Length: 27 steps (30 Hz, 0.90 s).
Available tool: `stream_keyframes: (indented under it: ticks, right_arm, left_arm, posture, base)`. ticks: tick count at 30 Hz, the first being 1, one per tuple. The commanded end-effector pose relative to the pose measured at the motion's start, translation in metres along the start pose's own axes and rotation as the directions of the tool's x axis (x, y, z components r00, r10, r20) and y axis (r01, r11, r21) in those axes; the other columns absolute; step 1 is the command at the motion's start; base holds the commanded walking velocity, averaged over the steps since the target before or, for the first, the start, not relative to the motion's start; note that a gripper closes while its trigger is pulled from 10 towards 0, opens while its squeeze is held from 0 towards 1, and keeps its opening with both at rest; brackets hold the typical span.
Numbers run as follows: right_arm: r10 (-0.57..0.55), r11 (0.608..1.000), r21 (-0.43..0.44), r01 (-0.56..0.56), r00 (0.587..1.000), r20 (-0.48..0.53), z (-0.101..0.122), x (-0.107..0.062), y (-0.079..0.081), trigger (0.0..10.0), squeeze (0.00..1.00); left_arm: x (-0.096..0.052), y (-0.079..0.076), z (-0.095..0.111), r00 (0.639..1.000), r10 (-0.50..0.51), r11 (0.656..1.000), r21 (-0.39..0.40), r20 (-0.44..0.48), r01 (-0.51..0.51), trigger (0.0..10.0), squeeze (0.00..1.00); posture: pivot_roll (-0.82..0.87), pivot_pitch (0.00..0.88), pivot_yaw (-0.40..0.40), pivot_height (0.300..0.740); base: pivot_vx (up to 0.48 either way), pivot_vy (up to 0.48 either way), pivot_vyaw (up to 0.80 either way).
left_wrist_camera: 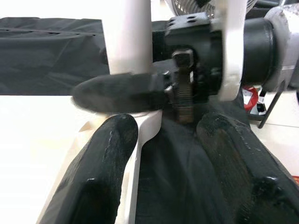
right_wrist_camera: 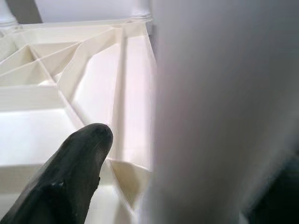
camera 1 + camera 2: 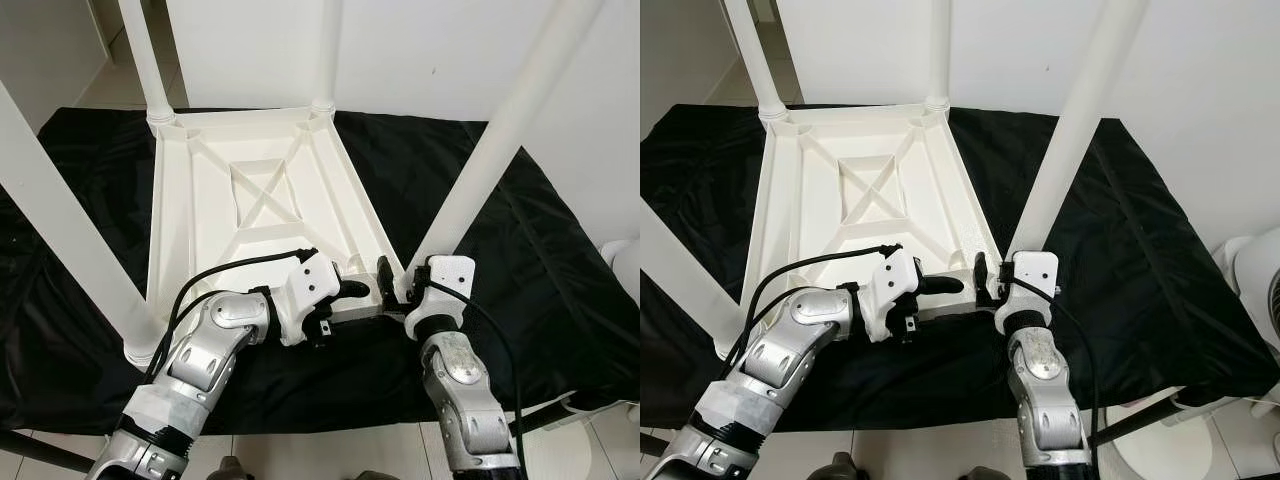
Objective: Building children table
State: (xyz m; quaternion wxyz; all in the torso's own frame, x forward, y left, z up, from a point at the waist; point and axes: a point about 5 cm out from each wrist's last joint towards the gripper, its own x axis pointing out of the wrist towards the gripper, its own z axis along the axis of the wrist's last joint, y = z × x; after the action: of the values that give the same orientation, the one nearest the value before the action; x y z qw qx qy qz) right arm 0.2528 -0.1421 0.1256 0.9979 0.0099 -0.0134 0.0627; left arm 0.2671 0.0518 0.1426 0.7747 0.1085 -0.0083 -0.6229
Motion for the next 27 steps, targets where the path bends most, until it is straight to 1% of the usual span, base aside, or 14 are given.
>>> stream_keyframes:
  ticks: [1,2,3,5,7,11,15,17,18,19,20,24,25,27]
  right_arm:
    - [0.1,0.995,-0.012,-0.1,0.995,-0.008,-0.002,-0.007,-0.008,10.0,0.0]
    - [0.1,0.995,-0.012,-0.1,0.995,-0.008,-0.002,-0.007,-0.008,10.0,0.0]
    - [0.158,0.987,-0.032,-0.159,0.987,-0.015,-0.004,-0.01,-0.011,10.0,0.0]
    - [0.158,0.987,-0.032,-0.159,0.987,-0.015,-0.004,-0.01,-0.011,10.0,0.0]
    - [0.275,0.958,-0.077,-0.277,0.961,-0.032,-0.004,-0.011,-0.024,10.0,0.0]
    - [0.359,0.925,-0.119,-0.362,0.932,-0.049,-0.001,-0.004,-0.036,10.0,0.0]
    - [0.393,0.908,-0.135,-0.397,0.918,-0.057,0.001,0.001,-0.038,10.0,0.0]
    - [0.43,0.888,-0.149,-0.435,0.9,-0.068,0.003,0.008,-0.038,10.0,0.0]
    - [0.467,0.864,-0.172,-0.474,0.881,-0.081,0.005,0.015,-0.038,10.0,0.0]
    - [0.467,0.864,-0.172,-0.474,0.881,-0.081,0.005,0.015,-0.038,10.0,0.0]
    - [0.498,0.84,-0.19,-0.508,0.861,-0.098,0.005,0.021,-0.037,10.0,0.0]
    - [0.515,0.827,-0.198,-0.526,0.85,-0.109,0.005,0.024,-0.037,10.0,0.0]
    - [0.534,0.813,-0.199,-0.548,0.837,-0.124,0.003,0.026,-0.036,6.8,0.0]
    - [0.534,0.813,-0.199,-0.548,0.837,-0.124,0.003,0.026,-0.036,6.8,0.0]
  left_arm:
    - [0.001,0.002,-0.001,1.0,0.03,1.0,0.008,-0.004,-0.03,10.0,0.0]
    - [0.001,0.002,-0.001,1.0,0.03,1.0,0.008,-0.004,-0.03,10.0,0.0]
    - [0.002,0.002,-0.001,1.0,0.029,1.0,0.008,-0.004,-0.029,10.0,0.0]
    - [0.002,0.002,-0.001,1.0,0.029,1.0,0.008,-0.004,-0.029,10.0,0.0]
    - [0.003,0.004,0.001,1.0,0.028,1.0,0.014,-0.001,-0.028,10.0,0.0]
    - [0.004,0.006,0.002,1.0,0.025,0.999,0.02,0.0,-0.025,10.0,0.0]
    - [0.003,0.007,0.002,1.0,0.025,0.999,0.024,-0.001,-0.025,10.0,0.0]
    - [0.003,0.008,0.002,1.0,0.026,0.999,0.025,-0.001,-0.026,10.0,0.0]
    - [0.004,0.008,0.003,1.0,0.028,0.999,0.025,0.002,-0.028,10.0,0.0]
    - [0.004,0.008,0.003,1.0,0.028,0.999,0.025,0.002,-0.028,10.0,0.0]
    - [0.005,0.008,0.003,1.0,0.029,0.999,0.026,0.004,-0.029,10.0,0.0]
    - [0.005,0.007,0.003,1.0,0.029,0.999,0.027,0.005,-0.029,10.0,0.0]
    - [0.005,0.007,0.003,1.0,0.031,0.999,0.029,0.006,-0.031,10.0,0.0]
    - [0.005,0.007,0.003,1.0,0.031,0.999,0.029,0.006,-0.031,10.0,0.0]
  posture:
    - [-0.03,0.0,-0.02,0.74]
    - [-0.03,0.0,-0.02,0.74]
    - [-0.03,0.0,-0.019,0.74]
    - [-0.03,0.0,-0.019,0.74]
    - [-0.02,0.0,-0.009,0.74]
    - [-0.02,0.0,-0.008,0.74]
    - [-0.02,0.0,-0.008,0.74]
    - [-0.02,0.0,-0.008,0.74]
    - [-0.01,0.0,-0.01,0.74]
    - [-0.01,0.0,-0.01,0.74]
    - [-0.01,0.0,-0.013,0.74]
    - [-0.01,0.0,-0.015,0.74]
    - [-0.01,0.0,-0.018,0.74]
    - [-0.01,0.0,-0.018,0.74]
  base:
    - [0.0,0.0,0.0]
    - [0.0,0.0,0.0]
    - [0.0,0.0,0.0]
    - [0.0,0.0,0.0]
    - [0.0,0.0,0.0]
    - [0.0,0.0,0.0]
    - [0.0,0.0,0.0]
    - [0.0,0.0,0.0]
    - [0.0,0.0,0.0]
    - [0.0,0.0,0.0]
    - [0.0,0.0,0.0]
    - [0.0,0.0,0.0]
    - [0.0,0.0,0.0]
    - [0.0,0.0,0.0]
